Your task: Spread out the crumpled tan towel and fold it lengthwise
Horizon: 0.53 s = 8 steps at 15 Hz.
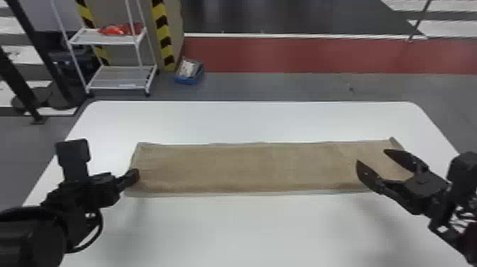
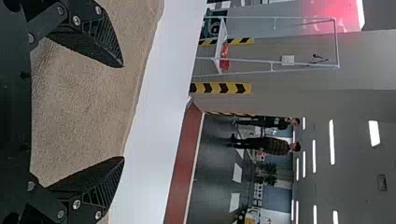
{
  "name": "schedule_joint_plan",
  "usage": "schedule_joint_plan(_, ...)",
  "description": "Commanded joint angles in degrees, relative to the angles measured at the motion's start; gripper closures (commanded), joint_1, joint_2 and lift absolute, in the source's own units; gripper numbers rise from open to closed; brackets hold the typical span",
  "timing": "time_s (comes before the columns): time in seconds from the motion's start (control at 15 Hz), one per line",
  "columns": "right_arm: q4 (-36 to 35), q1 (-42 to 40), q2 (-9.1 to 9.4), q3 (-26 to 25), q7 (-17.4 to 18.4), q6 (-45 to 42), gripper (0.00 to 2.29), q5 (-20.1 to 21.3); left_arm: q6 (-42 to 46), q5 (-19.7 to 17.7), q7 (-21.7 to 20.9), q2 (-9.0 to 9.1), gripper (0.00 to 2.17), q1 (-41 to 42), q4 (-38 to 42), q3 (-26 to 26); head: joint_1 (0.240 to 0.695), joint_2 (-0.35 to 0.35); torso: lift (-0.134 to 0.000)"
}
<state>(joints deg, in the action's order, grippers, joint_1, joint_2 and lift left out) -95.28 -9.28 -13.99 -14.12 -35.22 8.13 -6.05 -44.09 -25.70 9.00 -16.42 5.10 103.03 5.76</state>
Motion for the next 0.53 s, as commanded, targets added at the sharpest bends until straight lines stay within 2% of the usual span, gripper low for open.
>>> schedule_joint_plan(0.0, 0.0, 0.6, 0.19, 1.7, 0.2, -0.4, 0.21, 0.6, 1.6, 0.2, 0.0, -0.01, 0.52, -0.2, -0.8, 0.0, 0.695, 0.024, -0.124)
schedule_joint_plan(0.47, 0.1, 0.5, 0.1, 1.8, 0.2, -0.3, 0.21, 1.0, 5.3, 0.6, -1.2, -0.27, 0.41, -1.6, -2.2, 0.0, 0.695, 0.057, -0.124)
